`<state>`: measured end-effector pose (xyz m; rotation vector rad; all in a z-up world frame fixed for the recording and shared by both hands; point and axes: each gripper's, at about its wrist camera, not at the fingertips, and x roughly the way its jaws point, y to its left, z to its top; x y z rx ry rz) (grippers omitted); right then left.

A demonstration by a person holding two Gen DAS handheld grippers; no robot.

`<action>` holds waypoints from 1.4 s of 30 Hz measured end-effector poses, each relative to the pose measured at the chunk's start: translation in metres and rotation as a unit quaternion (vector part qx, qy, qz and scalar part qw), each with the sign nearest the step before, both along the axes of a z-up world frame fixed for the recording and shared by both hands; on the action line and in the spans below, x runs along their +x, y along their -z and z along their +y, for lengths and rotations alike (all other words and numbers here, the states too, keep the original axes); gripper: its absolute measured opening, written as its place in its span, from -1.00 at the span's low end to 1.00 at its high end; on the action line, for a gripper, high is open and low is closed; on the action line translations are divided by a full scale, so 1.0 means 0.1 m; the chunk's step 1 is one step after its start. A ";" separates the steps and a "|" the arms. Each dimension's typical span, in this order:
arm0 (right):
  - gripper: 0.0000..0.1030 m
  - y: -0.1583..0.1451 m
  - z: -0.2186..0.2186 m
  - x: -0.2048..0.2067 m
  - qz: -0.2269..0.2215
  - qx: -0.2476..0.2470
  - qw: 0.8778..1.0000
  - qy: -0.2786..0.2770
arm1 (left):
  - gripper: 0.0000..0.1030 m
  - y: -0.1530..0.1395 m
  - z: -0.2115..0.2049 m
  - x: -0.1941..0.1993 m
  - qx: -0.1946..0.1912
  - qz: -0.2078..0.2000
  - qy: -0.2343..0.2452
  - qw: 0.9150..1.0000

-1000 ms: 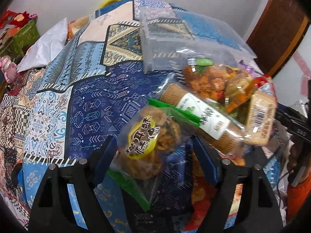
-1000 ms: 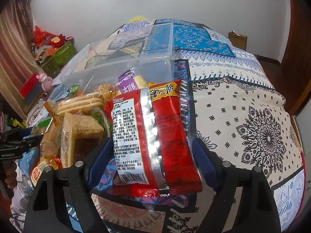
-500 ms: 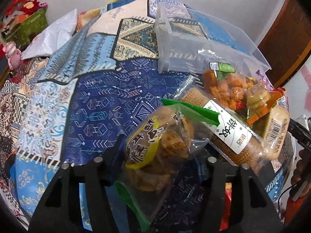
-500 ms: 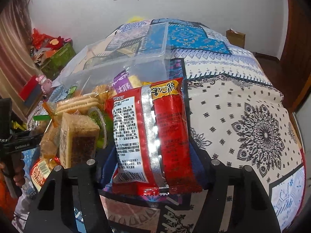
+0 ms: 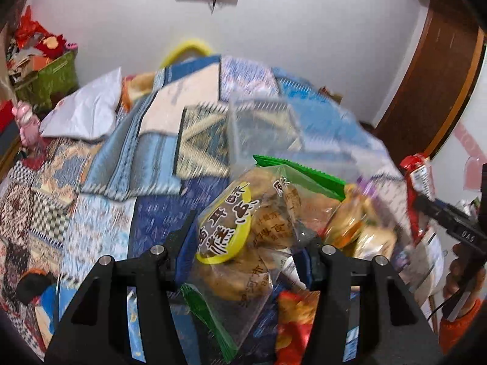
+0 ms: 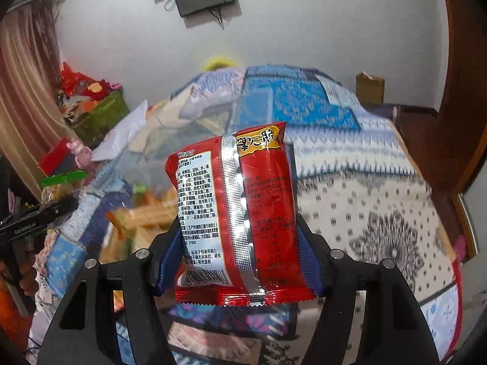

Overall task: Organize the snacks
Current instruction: 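Grasp the yellow-labelled chip bag with left tool while right tool grasps red-and-silver packet, then carry both held bags over the clear plastic box with both tools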

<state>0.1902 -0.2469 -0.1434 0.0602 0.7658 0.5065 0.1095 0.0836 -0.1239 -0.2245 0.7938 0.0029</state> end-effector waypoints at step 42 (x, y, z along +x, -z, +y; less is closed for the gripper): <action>0.22 0.21 0.98 1.31 0.015 -0.083 0.996 -0.041 | 0.07 0.41 -0.40 1.95 0.028 0.057 0.085 0.994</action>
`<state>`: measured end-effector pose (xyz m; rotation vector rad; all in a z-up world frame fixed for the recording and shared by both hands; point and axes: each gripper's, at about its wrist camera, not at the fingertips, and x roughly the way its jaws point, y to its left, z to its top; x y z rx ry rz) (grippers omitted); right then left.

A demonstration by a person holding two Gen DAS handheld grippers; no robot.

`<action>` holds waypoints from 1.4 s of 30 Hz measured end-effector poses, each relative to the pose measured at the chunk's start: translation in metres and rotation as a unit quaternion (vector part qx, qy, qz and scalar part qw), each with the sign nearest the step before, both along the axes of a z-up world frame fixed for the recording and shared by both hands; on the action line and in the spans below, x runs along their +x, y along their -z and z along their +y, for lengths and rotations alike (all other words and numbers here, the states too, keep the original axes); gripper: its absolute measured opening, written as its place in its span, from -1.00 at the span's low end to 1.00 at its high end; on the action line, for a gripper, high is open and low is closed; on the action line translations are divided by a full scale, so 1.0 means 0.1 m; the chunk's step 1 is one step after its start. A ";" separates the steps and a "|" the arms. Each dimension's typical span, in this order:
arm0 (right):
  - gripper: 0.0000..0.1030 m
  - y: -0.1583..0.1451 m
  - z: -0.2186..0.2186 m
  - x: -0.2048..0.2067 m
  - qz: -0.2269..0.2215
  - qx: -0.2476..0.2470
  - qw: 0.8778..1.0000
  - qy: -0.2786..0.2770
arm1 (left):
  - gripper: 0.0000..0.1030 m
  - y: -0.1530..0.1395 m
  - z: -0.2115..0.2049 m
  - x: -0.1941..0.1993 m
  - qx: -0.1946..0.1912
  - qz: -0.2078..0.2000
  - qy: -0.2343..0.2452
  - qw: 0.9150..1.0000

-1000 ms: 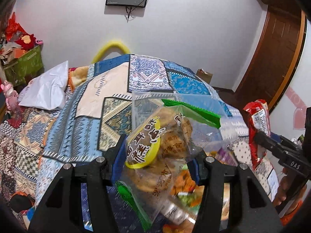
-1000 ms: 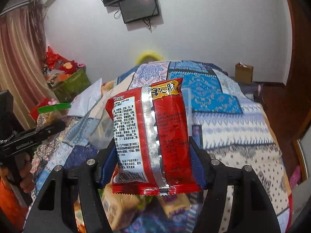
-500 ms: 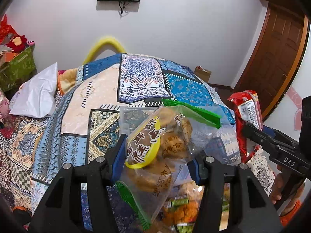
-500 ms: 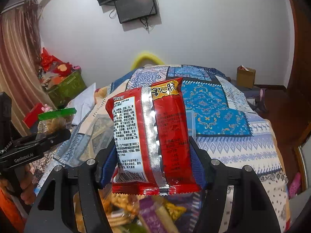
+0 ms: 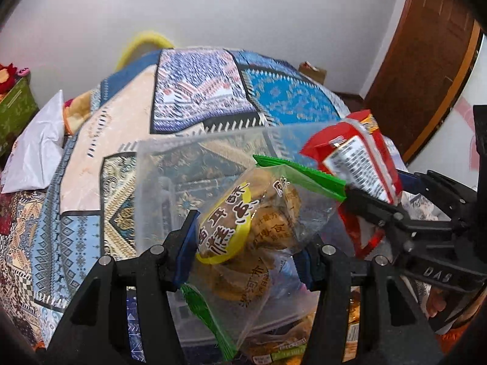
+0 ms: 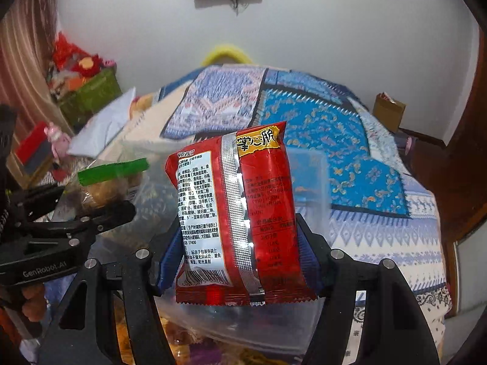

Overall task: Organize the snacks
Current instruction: 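Carry both held bags over the clear plastic box with both tools, then open both tools to drop the bags into the clear box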

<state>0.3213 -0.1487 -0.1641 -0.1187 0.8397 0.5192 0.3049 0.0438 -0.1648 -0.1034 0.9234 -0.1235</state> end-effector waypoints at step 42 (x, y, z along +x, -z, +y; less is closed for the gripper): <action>0.44 -0.64 -0.58 -1.25 -0.041 0.047 0.998 0.008 | 0.59 -0.72 -0.12 -1.51 0.020 -0.054 -0.004 0.998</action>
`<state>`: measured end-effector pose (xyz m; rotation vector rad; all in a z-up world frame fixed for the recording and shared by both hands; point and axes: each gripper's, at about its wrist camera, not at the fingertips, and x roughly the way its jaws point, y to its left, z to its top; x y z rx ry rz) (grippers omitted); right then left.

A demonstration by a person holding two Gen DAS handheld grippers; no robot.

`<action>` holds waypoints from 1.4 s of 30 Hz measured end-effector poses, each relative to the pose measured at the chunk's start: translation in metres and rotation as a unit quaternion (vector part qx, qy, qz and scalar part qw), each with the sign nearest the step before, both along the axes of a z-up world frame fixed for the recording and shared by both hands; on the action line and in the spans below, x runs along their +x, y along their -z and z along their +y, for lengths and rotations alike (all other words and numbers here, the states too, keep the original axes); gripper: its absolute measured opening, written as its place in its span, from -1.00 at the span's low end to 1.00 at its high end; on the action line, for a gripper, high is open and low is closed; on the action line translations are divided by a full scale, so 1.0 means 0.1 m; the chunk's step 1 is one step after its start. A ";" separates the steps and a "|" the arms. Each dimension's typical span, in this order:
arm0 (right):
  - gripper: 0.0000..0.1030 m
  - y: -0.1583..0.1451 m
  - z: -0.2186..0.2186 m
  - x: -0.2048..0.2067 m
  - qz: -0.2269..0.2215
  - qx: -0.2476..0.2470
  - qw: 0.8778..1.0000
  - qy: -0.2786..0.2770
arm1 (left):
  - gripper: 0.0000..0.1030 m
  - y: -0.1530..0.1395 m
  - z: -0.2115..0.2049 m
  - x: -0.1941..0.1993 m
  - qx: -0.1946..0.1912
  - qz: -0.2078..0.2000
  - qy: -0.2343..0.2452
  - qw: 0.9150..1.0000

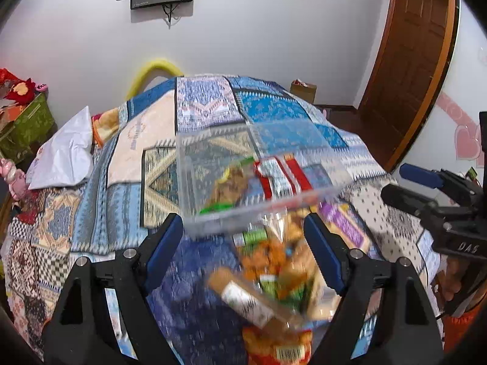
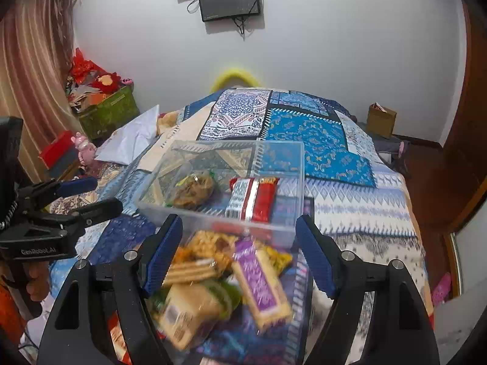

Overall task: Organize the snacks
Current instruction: 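Open both tools to drop the bags into the clear box, then reach left tool to red chip bag while right tool reaches wrapped square cake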

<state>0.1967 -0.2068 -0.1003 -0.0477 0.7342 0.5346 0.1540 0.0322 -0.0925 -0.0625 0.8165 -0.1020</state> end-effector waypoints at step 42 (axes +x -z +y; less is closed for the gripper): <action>0.44 1.07 0.39 -0.48 0.113 -0.038 0.993 -0.018 | 0.29 1.22 -0.23 -0.96 -0.032 0.125 0.023 0.991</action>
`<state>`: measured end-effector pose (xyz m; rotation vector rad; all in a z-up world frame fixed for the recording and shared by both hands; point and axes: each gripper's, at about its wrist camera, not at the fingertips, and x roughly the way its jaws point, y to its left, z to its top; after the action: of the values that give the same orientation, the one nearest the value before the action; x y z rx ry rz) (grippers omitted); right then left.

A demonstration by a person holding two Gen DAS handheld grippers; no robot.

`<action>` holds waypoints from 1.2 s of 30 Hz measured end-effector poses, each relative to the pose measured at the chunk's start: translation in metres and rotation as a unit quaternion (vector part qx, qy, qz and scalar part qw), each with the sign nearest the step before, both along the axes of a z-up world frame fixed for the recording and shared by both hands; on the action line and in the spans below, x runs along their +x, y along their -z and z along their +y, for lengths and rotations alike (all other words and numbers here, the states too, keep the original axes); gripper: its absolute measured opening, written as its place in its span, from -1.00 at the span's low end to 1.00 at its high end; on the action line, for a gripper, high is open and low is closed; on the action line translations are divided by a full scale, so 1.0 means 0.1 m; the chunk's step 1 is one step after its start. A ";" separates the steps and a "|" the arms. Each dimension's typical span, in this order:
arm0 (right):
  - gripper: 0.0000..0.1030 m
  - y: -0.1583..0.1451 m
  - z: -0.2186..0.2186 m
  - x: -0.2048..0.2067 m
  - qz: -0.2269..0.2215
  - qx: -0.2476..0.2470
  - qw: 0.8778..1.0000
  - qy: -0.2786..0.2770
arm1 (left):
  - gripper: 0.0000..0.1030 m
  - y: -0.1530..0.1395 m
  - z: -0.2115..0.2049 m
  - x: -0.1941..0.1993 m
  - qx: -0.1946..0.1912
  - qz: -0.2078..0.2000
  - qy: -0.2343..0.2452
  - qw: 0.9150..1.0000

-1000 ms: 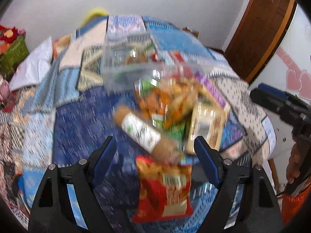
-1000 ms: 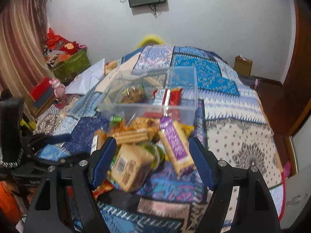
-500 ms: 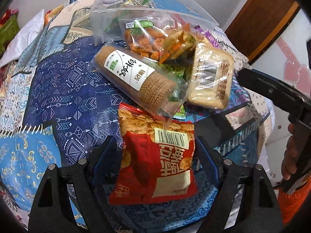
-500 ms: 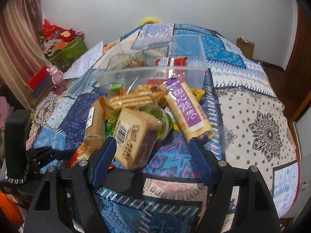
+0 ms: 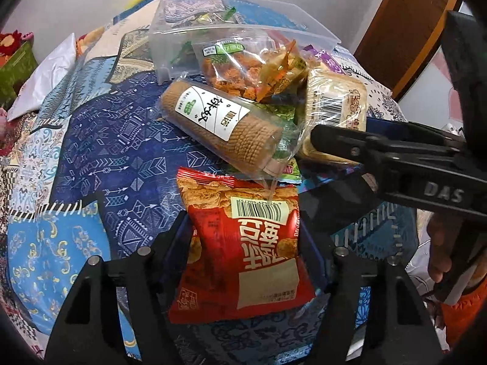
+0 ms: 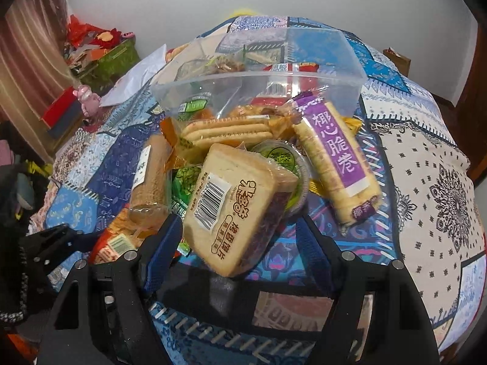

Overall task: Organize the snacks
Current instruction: 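Reach left tool to red chip bag while right tool reaches wrapped square cake, then grasp and lift red chip bag with left tool while right tool lifts square cake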

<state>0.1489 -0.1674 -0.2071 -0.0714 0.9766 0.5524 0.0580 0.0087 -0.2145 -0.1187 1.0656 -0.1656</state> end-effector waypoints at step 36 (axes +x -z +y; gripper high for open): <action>-0.35 -0.26 -0.12 -0.11 -0.019 0.071 0.997 -0.017 | 0.13 -0.76 0.34 -0.03 -0.021 -0.087 -0.053 0.995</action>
<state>0.1380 -0.1795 -0.1809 0.0276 0.8984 0.6482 0.0548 0.0431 -0.1386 -0.1950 0.8805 -0.1008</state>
